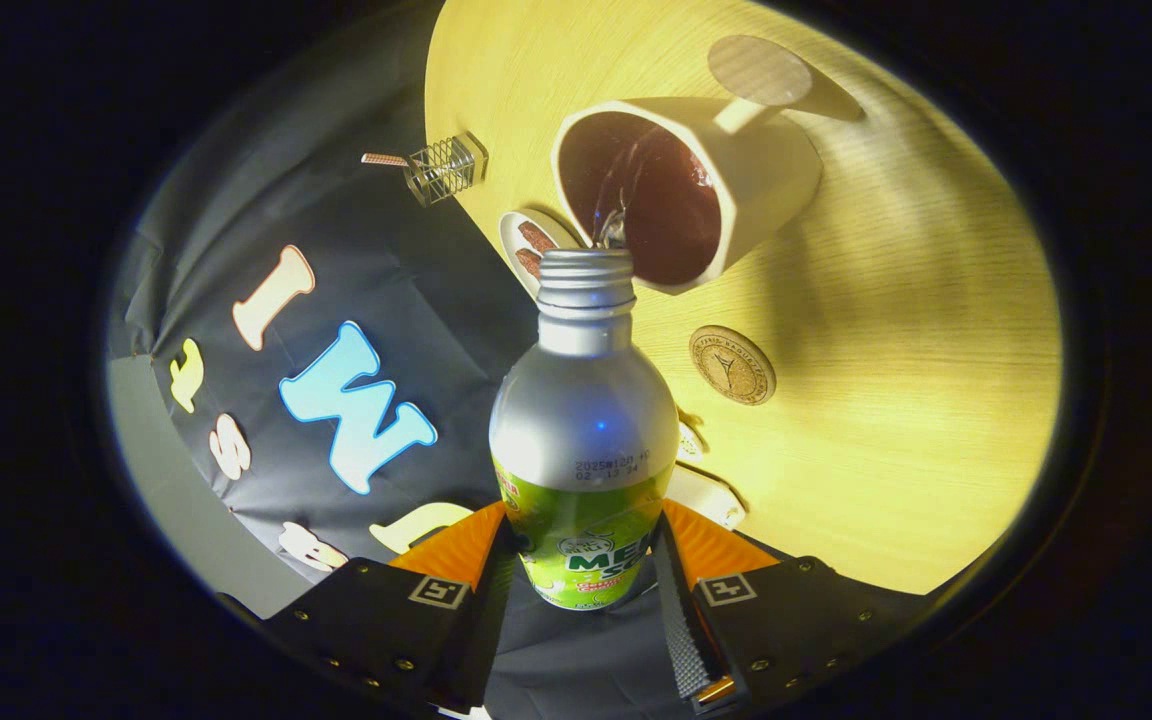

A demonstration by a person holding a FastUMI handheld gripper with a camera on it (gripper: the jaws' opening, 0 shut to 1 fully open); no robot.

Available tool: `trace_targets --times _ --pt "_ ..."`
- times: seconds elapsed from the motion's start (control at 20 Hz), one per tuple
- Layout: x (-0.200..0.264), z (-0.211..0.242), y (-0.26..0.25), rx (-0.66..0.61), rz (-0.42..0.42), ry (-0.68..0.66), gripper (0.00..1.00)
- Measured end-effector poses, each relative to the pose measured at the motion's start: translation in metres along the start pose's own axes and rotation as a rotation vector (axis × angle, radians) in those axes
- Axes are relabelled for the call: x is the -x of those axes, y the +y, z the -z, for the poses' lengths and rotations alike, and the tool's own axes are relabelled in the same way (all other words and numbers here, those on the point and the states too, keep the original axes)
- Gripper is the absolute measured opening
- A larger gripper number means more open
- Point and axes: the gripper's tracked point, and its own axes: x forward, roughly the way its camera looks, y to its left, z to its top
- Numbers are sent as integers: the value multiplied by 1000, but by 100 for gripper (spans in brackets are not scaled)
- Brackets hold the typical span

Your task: Take the bottle from table, then pour the juice into the cup, finally place the bottle on the coaster

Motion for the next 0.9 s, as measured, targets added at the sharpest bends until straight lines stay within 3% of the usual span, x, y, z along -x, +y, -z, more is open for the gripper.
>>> trace_targets --times 0.9 --pt "20 9 -4 -52 52 31 68"
